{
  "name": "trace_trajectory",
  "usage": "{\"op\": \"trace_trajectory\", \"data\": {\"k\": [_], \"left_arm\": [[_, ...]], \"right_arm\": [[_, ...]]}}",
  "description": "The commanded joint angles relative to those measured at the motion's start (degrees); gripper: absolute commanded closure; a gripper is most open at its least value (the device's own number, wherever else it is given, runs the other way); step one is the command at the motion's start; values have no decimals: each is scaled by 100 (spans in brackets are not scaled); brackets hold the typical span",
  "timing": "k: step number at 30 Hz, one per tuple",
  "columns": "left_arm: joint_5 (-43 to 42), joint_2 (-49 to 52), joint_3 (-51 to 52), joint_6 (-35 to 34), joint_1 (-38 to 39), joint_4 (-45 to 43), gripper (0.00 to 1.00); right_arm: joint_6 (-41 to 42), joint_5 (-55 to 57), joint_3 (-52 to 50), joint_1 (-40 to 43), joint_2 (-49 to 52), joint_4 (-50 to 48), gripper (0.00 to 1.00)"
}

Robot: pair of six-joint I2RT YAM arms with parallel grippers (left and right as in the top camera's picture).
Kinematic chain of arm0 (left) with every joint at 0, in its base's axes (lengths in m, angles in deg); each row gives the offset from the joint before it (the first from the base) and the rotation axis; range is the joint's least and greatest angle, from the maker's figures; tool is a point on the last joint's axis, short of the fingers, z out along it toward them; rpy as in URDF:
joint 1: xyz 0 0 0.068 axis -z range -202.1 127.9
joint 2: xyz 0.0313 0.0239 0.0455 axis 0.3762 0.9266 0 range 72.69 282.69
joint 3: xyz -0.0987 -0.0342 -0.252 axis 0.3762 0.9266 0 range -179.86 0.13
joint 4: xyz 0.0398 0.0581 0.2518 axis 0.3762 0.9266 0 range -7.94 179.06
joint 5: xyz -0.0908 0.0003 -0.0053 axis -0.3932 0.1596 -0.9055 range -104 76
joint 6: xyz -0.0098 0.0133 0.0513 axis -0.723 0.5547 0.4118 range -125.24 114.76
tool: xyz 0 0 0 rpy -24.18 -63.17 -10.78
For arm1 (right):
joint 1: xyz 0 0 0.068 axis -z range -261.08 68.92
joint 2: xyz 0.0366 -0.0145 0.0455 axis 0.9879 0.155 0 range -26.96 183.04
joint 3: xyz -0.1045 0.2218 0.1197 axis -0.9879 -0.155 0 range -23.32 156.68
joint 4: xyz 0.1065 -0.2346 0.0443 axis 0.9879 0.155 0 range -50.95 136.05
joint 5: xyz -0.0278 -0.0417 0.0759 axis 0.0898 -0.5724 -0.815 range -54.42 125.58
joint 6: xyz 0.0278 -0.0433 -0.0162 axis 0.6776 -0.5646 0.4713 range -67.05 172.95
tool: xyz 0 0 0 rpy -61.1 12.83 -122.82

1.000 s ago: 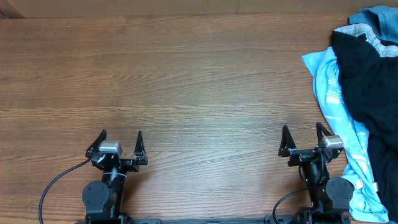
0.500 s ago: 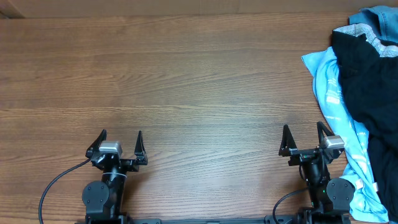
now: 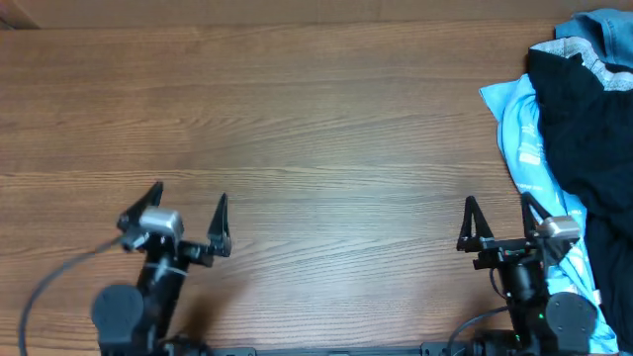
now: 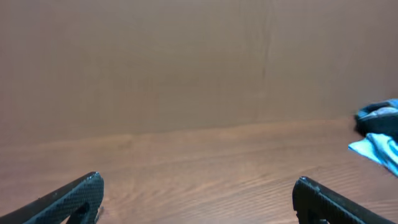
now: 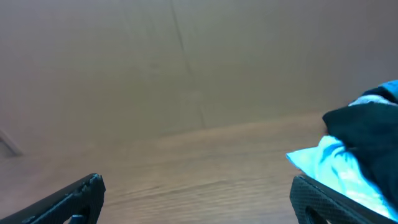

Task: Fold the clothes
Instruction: 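Reach both grippers toward the clothes pile and grasp the black shorts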

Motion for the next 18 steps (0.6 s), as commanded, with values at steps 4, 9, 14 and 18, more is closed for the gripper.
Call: {"op": "trace_trajectory", "data": {"k": [4, 9, 14, 18], "left_arm": [[-728, 2778, -2883, 162, -22, 1246, 0], [-752, 4830, -5359, 463, 59, 3143, 0], [-756, 6323, -6846, 970, 446, 4334, 0], [-863, 6946, -6940, 942, 507, 4194, 0]], "right_arm": [[44, 42, 2227, 37, 1722, 986, 0], [-313, 42, 5246, 37, 4334, 2929, 0], [-452, -7, 7600, 39, 6826, 4544, 0], [-446, 48, 8096, 74, 8105, 4494, 0]]}}
